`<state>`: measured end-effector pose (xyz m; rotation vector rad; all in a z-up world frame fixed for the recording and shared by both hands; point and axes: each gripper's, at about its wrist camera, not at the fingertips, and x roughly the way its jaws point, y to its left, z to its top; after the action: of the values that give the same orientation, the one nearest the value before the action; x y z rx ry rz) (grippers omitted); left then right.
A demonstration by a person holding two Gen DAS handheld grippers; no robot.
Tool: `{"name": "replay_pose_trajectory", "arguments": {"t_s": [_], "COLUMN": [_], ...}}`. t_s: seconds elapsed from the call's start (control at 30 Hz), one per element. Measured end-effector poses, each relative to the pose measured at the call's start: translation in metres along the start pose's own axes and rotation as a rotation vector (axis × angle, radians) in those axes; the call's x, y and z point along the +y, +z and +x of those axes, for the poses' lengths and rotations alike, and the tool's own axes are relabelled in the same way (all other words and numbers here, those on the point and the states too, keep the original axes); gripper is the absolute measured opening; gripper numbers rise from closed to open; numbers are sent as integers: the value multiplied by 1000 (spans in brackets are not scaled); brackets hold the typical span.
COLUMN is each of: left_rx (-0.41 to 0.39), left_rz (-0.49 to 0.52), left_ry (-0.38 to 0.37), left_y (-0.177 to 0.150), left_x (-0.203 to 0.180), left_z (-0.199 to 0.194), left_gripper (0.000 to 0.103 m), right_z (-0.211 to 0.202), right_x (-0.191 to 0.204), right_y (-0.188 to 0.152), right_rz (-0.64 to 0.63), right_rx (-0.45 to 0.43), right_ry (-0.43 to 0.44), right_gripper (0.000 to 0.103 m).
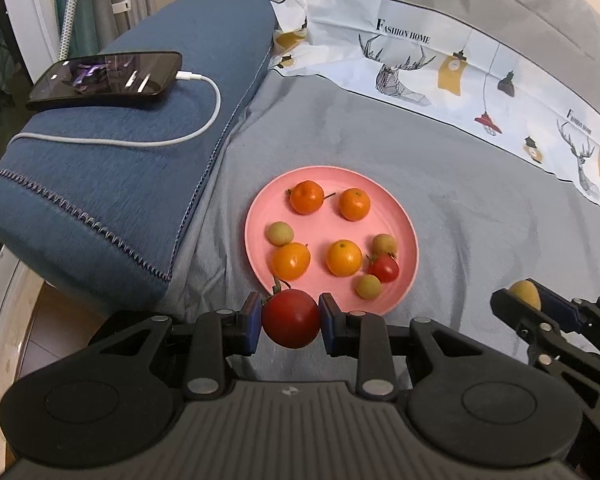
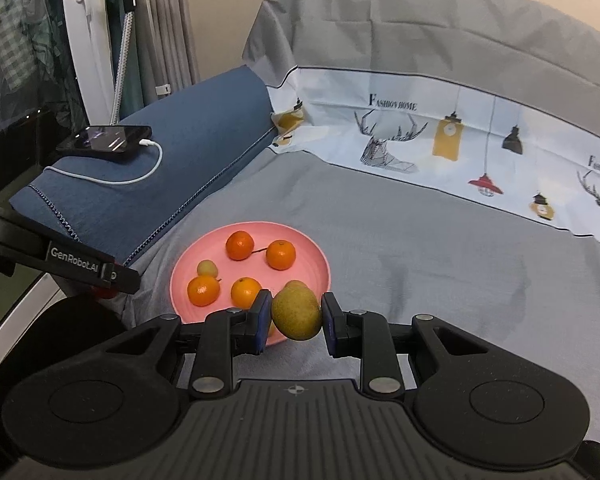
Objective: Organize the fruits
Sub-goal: 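Carry the red tomato and yellow fruit over the pink plate with both tools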
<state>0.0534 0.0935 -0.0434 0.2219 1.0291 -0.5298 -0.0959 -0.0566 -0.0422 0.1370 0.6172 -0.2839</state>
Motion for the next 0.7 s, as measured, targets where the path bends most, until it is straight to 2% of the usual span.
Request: {"name": "replay_pose_trajectory", "arguments": {"t_s": [0.7], "left_rx": [89], "left_rz": [4], "left_ry": [31], "left_y": [57], "left_x": [-3], "left_z": [94], "left_gripper": [34], "right_z": [111], "right_x": [-6], "right_y": [21], "right_rz": [0], "right_rx": [99], "right_ry": [31], "right_gripper": [28]}}
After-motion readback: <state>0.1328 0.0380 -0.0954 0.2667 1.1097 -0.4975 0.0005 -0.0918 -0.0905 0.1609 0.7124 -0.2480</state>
